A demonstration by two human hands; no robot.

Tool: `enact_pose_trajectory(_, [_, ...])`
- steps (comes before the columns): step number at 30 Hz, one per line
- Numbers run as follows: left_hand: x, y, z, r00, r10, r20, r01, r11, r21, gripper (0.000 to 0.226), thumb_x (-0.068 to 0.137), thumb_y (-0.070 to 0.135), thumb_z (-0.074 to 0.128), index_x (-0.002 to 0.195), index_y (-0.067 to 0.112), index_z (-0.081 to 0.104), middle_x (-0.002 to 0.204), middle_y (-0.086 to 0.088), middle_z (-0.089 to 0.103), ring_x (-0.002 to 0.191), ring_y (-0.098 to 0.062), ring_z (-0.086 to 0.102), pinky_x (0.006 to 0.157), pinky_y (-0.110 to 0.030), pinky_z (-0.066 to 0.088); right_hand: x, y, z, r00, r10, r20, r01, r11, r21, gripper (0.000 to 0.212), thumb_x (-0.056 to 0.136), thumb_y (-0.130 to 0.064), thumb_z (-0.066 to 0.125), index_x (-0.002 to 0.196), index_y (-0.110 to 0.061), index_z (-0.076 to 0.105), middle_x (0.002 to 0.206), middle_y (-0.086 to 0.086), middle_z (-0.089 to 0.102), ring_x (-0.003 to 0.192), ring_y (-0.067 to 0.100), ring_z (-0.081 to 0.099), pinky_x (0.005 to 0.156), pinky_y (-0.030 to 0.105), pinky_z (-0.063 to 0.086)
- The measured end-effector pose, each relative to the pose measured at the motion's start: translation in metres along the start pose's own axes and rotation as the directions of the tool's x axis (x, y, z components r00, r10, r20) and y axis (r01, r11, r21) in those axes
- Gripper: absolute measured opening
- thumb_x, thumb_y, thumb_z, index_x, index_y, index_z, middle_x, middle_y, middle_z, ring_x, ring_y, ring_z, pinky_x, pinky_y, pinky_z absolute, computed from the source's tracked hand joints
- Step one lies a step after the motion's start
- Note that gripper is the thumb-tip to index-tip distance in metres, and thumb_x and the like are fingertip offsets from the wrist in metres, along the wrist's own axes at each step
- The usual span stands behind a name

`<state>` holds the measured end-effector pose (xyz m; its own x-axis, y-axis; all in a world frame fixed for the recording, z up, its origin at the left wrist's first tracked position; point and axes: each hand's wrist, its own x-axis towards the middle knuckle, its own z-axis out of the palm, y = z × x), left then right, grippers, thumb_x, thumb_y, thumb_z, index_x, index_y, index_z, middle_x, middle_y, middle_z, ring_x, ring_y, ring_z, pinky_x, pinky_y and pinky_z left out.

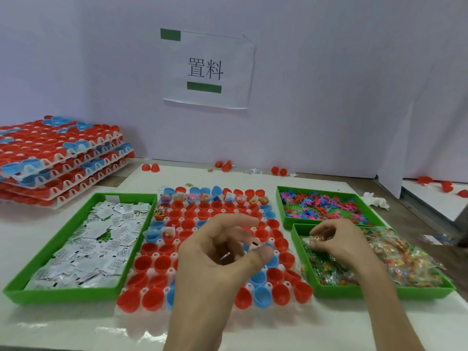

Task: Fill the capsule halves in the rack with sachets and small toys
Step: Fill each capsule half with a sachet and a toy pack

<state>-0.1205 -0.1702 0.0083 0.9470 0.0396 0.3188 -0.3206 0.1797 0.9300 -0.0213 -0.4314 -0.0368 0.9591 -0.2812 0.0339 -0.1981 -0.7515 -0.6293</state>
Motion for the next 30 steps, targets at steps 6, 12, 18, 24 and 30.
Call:
enact_pose_trajectory(6, [0.001, -0.001, 0.006, 0.998, -0.065, -0.006, 0.064, 0.995, -0.081, 0.027, 0.049, 0.031, 0.083, 0.073, 0.020, 0.078, 0.067, 0.000, 0.072, 0.059, -0.006, 0.065, 0.056, -0.014, 0.051, -0.022, -0.006, -0.004, 0.980, 0.072, -0.183, -0.022, 0.964, 0.264, 0.021, 0.077, -0.005, 0.083, 0.078, -0.024, 0.074, 0.081, -0.003, 0.074, 0.083, 0.015, 0.070, 0.071, 0.028, 0.055])
enact_pose_trajectory(12, [0.001, -0.005, 0.011, 0.989, -0.145, -0.019, 0.134, 0.952, -0.275, 0.032, 0.053, 0.029, 0.079, 0.083, 0.017, 0.081, 0.087, -0.014, 0.077, 0.082, -0.025, 0.076, 0.067, -0.021, 0.058, -0.089, -0.054, -0.019, 0.948, -0.170, -0.267, 0.308, 0.690, 0.655, 0.021, 0.066, -0.018, 0.086, 0.083, -0.028, 0.081, 0.081, -0.005, 0.078, 0.078, 0.008, 0.074, 0.070, 0.021, 0.059])
enact_pose_trajectory(18, [-0.002, -0.002, 0.021, 0.987, -0.152, -0.054, 0.127, 0.939, -0.320, 0.026, 0.059, 0.030, 0.076, 0.083, 0.018, 0.079, 0.084, -0.014, 0.077, 0.078, -0.026, 0.076, 0.064, -0.021, 0.058, -0.129, -0.096, -0.032, 0.830, -0.505, -0.237, 0.499, 0.481, 0.721, 0.017, 0.066, -0.021, 0.081, 0.082, -0.027, 0.080, 0.072, 0.001, 0.075, 0.060, 0.016, 0.072, 0.062, 0.019, 0.056])
enact_pose_trajectory(24, [-0.003, -0.003, 0.028, 0.985, -0.158, -0.067, 0.129, 0.941, -0.314, 0.023, 0.061, 0.034, 0.074, 0.080, 0.023, 0.079, 0.088, -0.010, 0.077, 0.084, -0.023, 0.076, 0.068, -0.020, 0.058, -0.125, -0.099, -0.014, 0.876, -0.410, -0.253, 0.473, 0.629, 0.617, 0.014, 0.071, -0.013, 0.085, 0.075, -0.024, 0.076, 0.072, -0.002, 0.074, 0.066, 0.016, 0.070, 0.060, 0.030, 0.058])
enact_pose_trajectory(30, [-0.002, -0.009, 0.022, 0.987, -0.134, -0.092, 0.105, 0.959, -0.265, 0.042, 0.047, 0.033, 0.080, 0.089, 0.028, 0.079, 0.088, -0.009, 0.078, 0.085, -0.023, 0.076, 0.069, -0.020, 0.058, -0.119, -0.095, -0.012, 0.869, -0.469, -0.157, 0.464, 0.663, 0.588, 0.016, 0.071, -0.043, 0.083, 0.079, -0.032, 0.074, 0.077, -0.004, 0.073, 0.071, 0.016, 0.068, 0.068, 0.033, 0.061])
